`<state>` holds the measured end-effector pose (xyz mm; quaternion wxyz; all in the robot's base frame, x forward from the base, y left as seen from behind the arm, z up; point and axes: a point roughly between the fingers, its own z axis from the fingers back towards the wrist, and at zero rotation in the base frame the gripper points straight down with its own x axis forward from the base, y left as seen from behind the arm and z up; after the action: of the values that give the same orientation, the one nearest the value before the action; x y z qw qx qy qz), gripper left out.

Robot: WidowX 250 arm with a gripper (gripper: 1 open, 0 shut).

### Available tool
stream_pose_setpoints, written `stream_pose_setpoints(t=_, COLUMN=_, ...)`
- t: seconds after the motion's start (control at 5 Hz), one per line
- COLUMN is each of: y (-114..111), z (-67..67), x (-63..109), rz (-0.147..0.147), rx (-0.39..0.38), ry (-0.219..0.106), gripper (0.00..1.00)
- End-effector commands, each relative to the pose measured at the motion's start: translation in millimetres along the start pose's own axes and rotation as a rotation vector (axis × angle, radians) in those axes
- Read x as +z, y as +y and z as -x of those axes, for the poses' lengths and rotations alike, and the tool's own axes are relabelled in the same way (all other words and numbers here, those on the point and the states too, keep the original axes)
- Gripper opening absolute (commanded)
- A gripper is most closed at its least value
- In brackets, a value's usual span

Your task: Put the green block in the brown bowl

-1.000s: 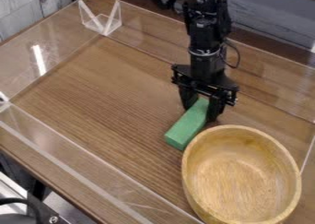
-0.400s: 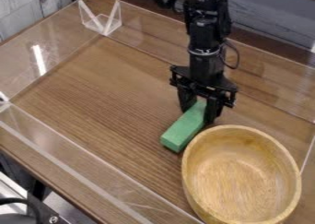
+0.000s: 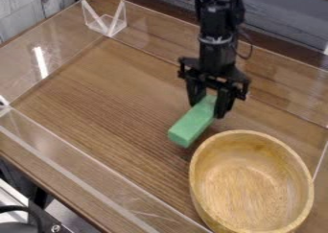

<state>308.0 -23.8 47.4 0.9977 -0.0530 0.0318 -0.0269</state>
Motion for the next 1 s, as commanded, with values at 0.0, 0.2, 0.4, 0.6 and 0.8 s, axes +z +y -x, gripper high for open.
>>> stream_pose_setpoints(t=0.0, y=-1, z=-12.0, x=47.7, rz=-0.012, rx=-0.001, ry=-0.111, gripper=0.00)
stream_pose_setpoints(t=0.2, y=-2, z=-15.5, x=98.7, rz=-0.022, rx=0.050, ry=-0.166, gripper=0.00)
stream_pose_setpoints(t=0.4, y=11, z=-31.9, x=129.5, rz=-0.034, rx=0.082, ry=-0.227, gripper=0.00)
stream_pose_setpoints(t=0.6, y=22, z=-43.6, x=114.6, rz=-0.038, rx=0.079, ry=-0.260, gripper=0.00)
stream_pose_setpoints(t=0.8, y=29, z=-53.9, x=102.7, rz=-0.042, rx=0.075, ry=-0.282, gripper=0.00)
